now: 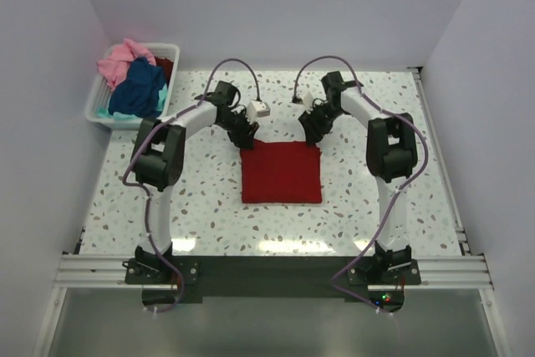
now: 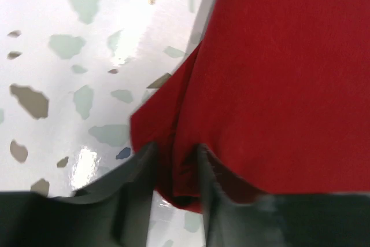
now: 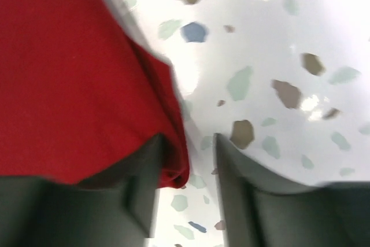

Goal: Fold and stack the t-shirts
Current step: Fold the tshirt, then neatly place the folded tshirt to the corner

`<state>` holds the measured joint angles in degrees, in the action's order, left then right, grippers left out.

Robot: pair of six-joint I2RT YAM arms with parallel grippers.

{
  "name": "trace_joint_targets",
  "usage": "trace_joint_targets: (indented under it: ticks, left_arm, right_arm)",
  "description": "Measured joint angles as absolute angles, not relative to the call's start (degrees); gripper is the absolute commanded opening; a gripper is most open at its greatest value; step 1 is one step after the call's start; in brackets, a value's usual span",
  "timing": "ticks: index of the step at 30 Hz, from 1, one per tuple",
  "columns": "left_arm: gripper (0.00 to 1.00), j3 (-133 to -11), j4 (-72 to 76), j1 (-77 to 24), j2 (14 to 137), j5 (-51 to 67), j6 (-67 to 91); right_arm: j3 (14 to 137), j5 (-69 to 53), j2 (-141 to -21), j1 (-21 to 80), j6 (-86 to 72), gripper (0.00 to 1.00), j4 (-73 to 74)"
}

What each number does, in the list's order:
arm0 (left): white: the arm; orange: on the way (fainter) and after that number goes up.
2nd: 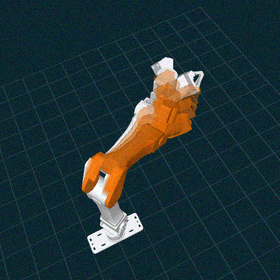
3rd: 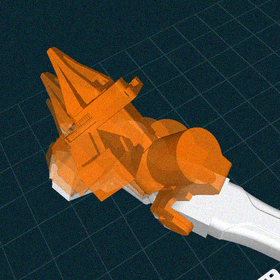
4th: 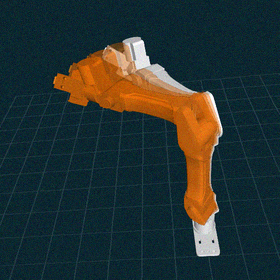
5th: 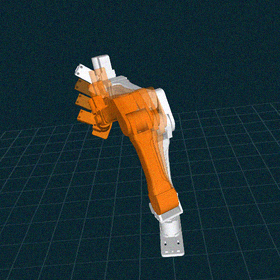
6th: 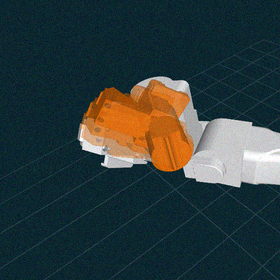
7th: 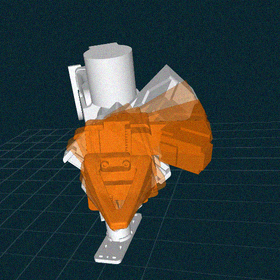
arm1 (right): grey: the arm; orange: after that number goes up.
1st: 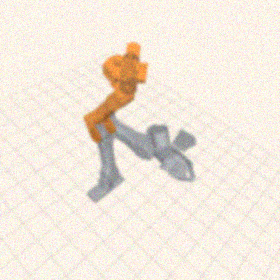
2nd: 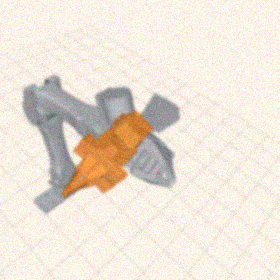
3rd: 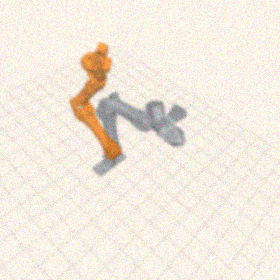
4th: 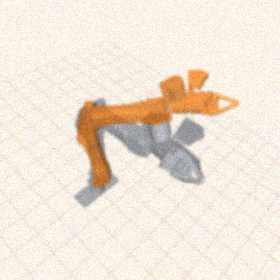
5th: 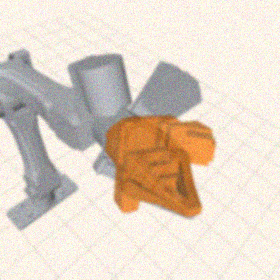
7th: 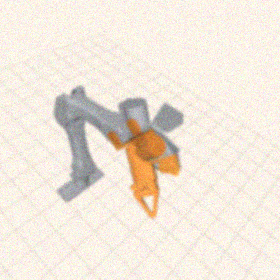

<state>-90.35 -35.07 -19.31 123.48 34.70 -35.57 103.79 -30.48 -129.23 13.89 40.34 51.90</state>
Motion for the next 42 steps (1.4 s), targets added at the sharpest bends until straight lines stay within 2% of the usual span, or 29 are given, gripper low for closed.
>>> trace_joint_targets:
  ticks: [1,2,3,5,6,11,14,17,22,26,30,34,39,42]
  left_arm:
    - [0.59,-90.3,-34.3,-19.1,123.3,34.5,-34.4]
    - [0.89,-90.3,-33.6,-18.7,123.0,34.3,-32.6]
    - [1.0,-90.2,-32.6,-18.1,122.6,34.4,-30.7]
    - [1.0,-89.1,-29.3,-16.3,120.6,35.1,-25.1]
    - [1.0,-87.7,-27.6,-15.1,118.7,35.6,-22.5]
    - [1.0,-75.6,-19.6,-12.2,102.0,40.2,-8.5]
    - [1.0,-65.9,-13.5,-16.2,90.8,44.4,0.8]
    - [1.0,-55.9,-4.9,-22.7,85.0,49.9,11.4]
    - [1.0,-42.5,7.8,-27.8,87.1,55.3,26.2]
    - [1.0,-39.3,13.5,-27.5,92.6,56.6,32.7]
    - [1.0,-39.5,18.5,-24.6,101.4,58.2,34.7]
    - [1.0,-40.1,23.3,-20.5,107.5,66.0,36.7]
    - [1.0,-39.4,25.0,-17.8,108.6,70.5,36.5]
    - [1.0,-39.1,20.9,-17.2,106.7,70.6,32.8]
  right_arm:
    - [104.3,-29.7,-129.2,13.8,38.6,0.59,51.1]
    - [104.7,-29.2,-129.2,13.7,37.4,0.74,50.5]
    - [105.2,-28.6,-128.9,13.5,34.3,0.81,49.5]
    - [105.0,-28.0,-127.1,13.0,30.3,0.97,48.1]
    - [104.3,-28.1,-125.3,12.7,28.0,0.99,47.4]
    - [94.2,-32.4,-108.8,11.2,18.2,0.99,44.2]
    - [86.5,-37.6,-97.6,11.6,12.3,0.99,43.5]
    - [78.9,-43.2,-91.7,14.5,5.3,0.99,41.4]
    - [67.5,-49.9,-95.3,23.2,-6.3,0.99,34.9]
    - [62.1,-52.5,-101.4,26.8,-13.0,0.99,30.4]
    - [60.2,-53.1,-107.6,24.8,-14.8,0.99,27.4]
    - [60.6,-60.1,-112.4,21.3,-13.0,0.99,28.1]
    - [60.9,-65.9,-114.7,18.2,-6.0,0.99,31.4]
    - [61.5,-66.0,-114.6,16.8,-0.3,0.99,36.9]
